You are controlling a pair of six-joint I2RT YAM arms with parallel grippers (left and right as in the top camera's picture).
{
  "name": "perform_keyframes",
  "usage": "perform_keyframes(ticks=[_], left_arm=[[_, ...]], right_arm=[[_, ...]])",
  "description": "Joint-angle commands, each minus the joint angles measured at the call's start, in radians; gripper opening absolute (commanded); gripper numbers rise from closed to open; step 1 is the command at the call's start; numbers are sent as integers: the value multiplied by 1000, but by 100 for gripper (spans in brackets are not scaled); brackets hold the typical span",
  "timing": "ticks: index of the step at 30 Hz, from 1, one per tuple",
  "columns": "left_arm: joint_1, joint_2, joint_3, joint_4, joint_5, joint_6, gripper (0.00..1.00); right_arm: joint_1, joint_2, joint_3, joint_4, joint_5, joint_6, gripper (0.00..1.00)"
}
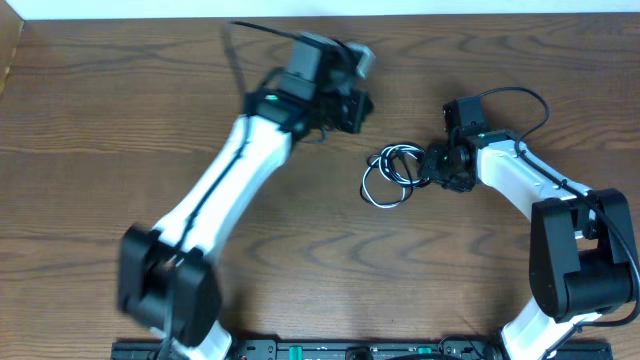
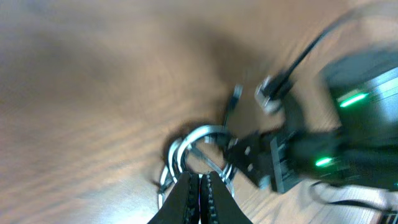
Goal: Untangle cables
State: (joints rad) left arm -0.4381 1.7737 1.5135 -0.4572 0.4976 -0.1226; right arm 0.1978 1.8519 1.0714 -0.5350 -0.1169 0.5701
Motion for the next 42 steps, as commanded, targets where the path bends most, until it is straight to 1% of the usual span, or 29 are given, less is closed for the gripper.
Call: perform_keyframes(ticks=[1,4,5,6,9,12,13,14,16,18,21,23,27,29,31,34,36,40,42], left_arm=[[30,-101,16,-1,-13,-56,7],[28,-112,16,-31,-13,-56,7],[28,-111,16,-56,-13,-56,7],[29,-109,16,-93,-13,-56,7],[44,-109,16,-151,-13,-56,8],[74,-109,16,-202,-13,-79,8],[101,-109,16,-238,-13,-124,8],[111,-109,16,-247,-13,-135,8],[151,-109,16,-288,-13,-164,8],[186,-109,16,-325,-13,-164,8],[219,-108,15,-373,-14,-163,8],[224,-108,15,-392,-32,-160,8],[224,-108,13,-418,-59,-160,8],[224,-108,12,-431,-66,-160,8],[224,-108,12,-432,-73,-160,8],[224,-107,12,-424,-73,-161,9],[224,-107,12,-424,-73,-164,8],[224,-107,12,-424,-73,-164,8],[224,-107,12,-424,-73,-164,8]], right_arm=[[-9,65,-54,-23,81,13,48],[-9,65,-54,-16,71,-11,49],[-9,65,-53,-3,31,-71,51],[-9,58,-39,-4,-42,-158,58],[-9,2,16,-46,-160,-279,64],[-6,-68,80,-106,-167,-287,66],[-2,-93,101,-117,-181,-286,64],[0,-102,106,-116,-193,-280,64],[11,-113,113,-106,-200,-225,59],[18,-113,114,-103,-200,-190,56],[31,-113,114,-103,-208,-189,56],[47,-113,113,-101,-188,-189,56],[68,-107,113,-94,-139,-189,51],[65,-107,113,-115,-122,-190,51],[56,-107,113,-129,-129,-218,51],[53,-107,113,-127,-190,-326,52],[58,-107,114,-127,-211,-363,51],[129,-87,112,-105,-164,-377,47],[173,-69,112,-98,-90,-376,47]])
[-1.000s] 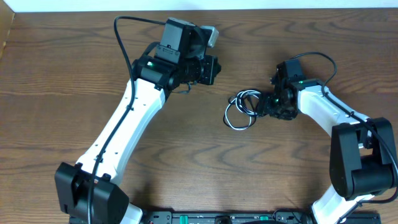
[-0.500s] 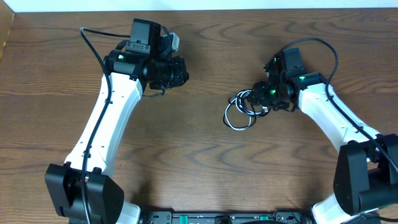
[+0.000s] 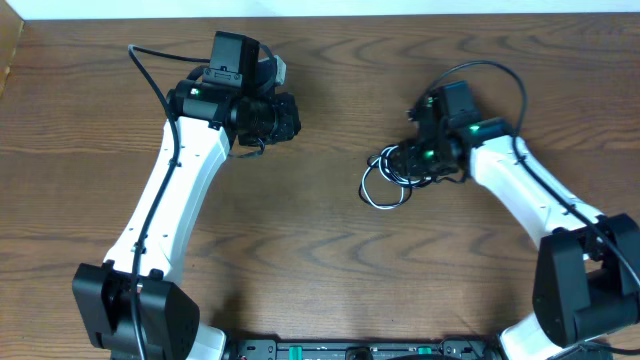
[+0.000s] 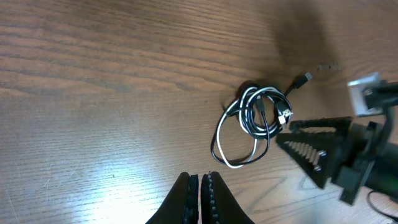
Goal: Untangle cables
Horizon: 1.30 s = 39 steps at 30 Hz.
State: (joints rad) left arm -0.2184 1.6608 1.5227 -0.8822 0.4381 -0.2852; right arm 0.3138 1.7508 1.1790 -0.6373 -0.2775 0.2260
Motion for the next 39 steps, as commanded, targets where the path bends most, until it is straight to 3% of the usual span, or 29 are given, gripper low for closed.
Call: perform_keyframes(ticks=[1,8,15,20,22,25,27,29,34,37,39], left_arm=[[4,6,3,0,-13,-2,8],[4,6,3,-3,-13,-6,8],[4,6,3,-1,-13,-47,8],[4,6,-23,-3,-13,-58,8],[4,7,-37,0,-13,-61,8],[4,13,-45,-4,-13,-61,8],[4,13,-46,-7,-13,-61,9],[4,13,-46,-7,-5,-60,8],[4,13,-46,-6,64,-26,9],[4,13,-46,-7,88,-26,17],[4,13,-46,-6,118,-26,27]], right_arm=[[77,43,5,4,109,-27,47],[139,139,5,40,306,2,40],[148,183,5,97,314,-98,34],[152,239,4,140,340,-108,18],[152,266,4,140,348,-108,17],[152,294,4,138,354,-108,2],[151,279,8,124,338,-107,1],[143,239,20,113,253,-107,1],[27,43,59,110,-222,-104,1],[-82,-39,63,103,-415,-37,1],[-145,-64,63,98,-539,-36,1]])
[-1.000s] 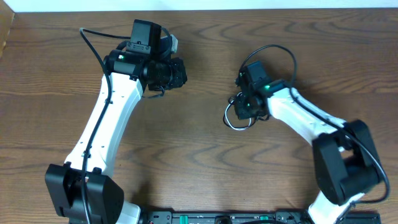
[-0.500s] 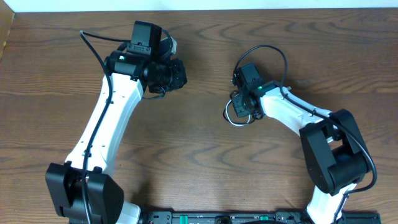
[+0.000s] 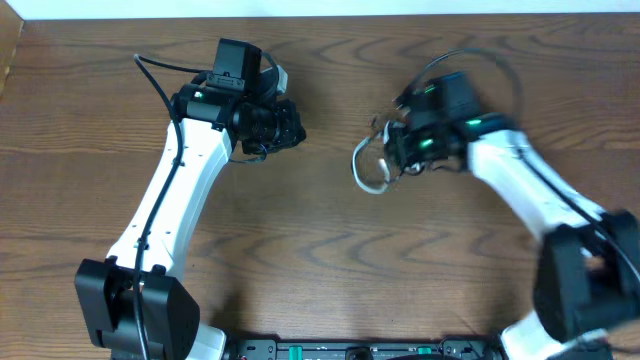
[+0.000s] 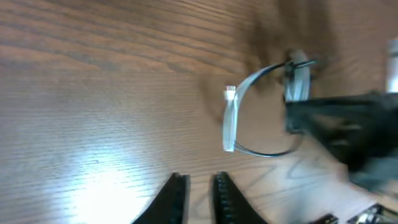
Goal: Untangle cables
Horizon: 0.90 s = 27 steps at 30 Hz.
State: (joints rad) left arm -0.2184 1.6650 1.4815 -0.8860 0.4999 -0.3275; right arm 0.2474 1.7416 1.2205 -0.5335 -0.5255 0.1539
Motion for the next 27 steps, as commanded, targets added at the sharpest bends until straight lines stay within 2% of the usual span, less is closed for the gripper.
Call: perform_keyframes(ticks=[1,3,4,5,9,15,19,21,22,23,25,27], left_arm=[[4,9,-5,-2,68,18,33],[4,9,-5,2,93,20,39],[4,10,-5,6,104,19,50],[3,10,-5,12,113,19,57],[2,25,-5,69,203,23,77],[-45,139,-5,146,363,112,79],[-92,213,-5,192,513,205,74],[-117,239,-5,222,533,220,74],[-130,250,-5,237,531,227,72],[-149,269,-5,251,517,231,66],[-166,290,-5,251,467,230,30],[-172,300,-5,240,417,230,9]], right_arm=[[-105,-58,21,-6,-354,36,1],[-140,-57,21,-5,-452,37,1],[-156,-55,21,-6,-499,44,1],[-166,-55,21,-10,-510,60,1],[-171,-55,21,-37,-509,74,1],[-171,-55,21,-39,-529,73,1],[-173,-55,21,-39,-533,74,1],[-173,-55,21,-40,-541,73,1],[-173,-55,21,-40,-544,73,1],[-173,-55,21,-39,-544,73,1],[-174,-55,21,-39,-544,73,1],[-177,-55,21,-39,-544,73,1]])
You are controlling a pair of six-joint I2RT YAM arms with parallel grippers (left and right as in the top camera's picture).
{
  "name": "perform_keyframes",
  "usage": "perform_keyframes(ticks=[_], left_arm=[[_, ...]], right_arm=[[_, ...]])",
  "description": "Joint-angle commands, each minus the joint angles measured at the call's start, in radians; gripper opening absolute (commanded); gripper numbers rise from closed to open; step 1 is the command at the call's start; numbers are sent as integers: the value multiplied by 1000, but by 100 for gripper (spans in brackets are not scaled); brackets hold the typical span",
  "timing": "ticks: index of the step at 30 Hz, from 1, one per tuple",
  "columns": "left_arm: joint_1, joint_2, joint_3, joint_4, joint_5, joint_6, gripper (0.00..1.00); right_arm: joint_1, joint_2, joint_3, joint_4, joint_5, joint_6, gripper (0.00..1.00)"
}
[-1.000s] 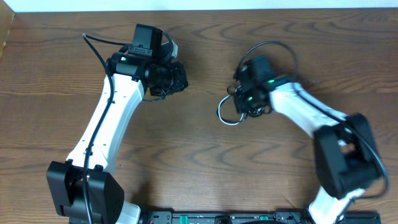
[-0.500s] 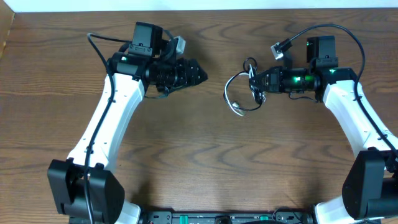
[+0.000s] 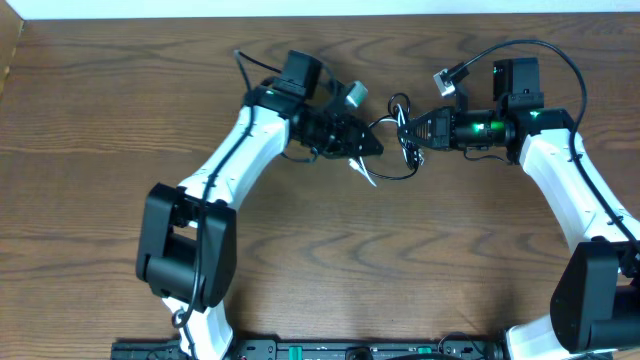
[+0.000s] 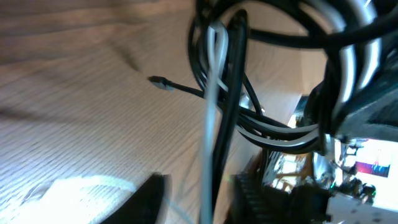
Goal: Untangle cables
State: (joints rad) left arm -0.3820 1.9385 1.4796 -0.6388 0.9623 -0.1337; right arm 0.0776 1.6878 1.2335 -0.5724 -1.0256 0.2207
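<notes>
The tangled black and white cable bundle [image 3: 398,140] hangs off the table, with my right gripper [image 3: 416,129] shut on its right side. A white loop end [image 3: 366,174] trails down-left of it. My left gripper [image 3: 368,147] has reached the bundle's left side. In the left wrist view it [image 4: 199,200] is open, and a white and a black strand [image 4: 214,130] run down between its fingers [image 4: 148,198]. More loops [image 4: 292,37] crowd the top of that view, and the right gripper's dark body [image 4: 357,106] is close behind.
The brown wooden table [image 3: 300,260] runs to a pale strip along its far edge [image 3: 150,8]. Both arms' own black leads [image 3: 530,48] arch above their wrists. The arm bases [image 3: 190,270] stand at the near edge.
My left gripper has moved right from open table to the bundle's left side and opened wider, so strands lie between its fingers. The right gripper, still holding the bundle, now sits farther right.
At first my left gripper hovered shut just above the bundle lying on the table, with the right gripper beside it. Then the left was back at the far left, shut, and the right stood open at the bundle. Later the right held it raised; now both grippers meet at it.
</notes>
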Motion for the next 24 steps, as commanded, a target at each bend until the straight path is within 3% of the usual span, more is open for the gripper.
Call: perform_keyframes(ticks=[1,7,13,18,24], left_arm=[[-8,28,-3,-10,-63,36,8],[61,-9,-2,-18,-353,-53,7],[150,-116,-2,-71,-492,-55,7],[183,-194,-2,-109,-503,-55,7],[164,-206,-2,-108,-414,-53,7]], right_arm=[[-7,-1,8,0,-42,6,1],[-80,-1,8,-130,193,11,1],[-174,-1,8,-230,406,-5,1],[-201,-1,8,-229,415,-35,1],[-161,-1,8,-192,347,-105,1]])
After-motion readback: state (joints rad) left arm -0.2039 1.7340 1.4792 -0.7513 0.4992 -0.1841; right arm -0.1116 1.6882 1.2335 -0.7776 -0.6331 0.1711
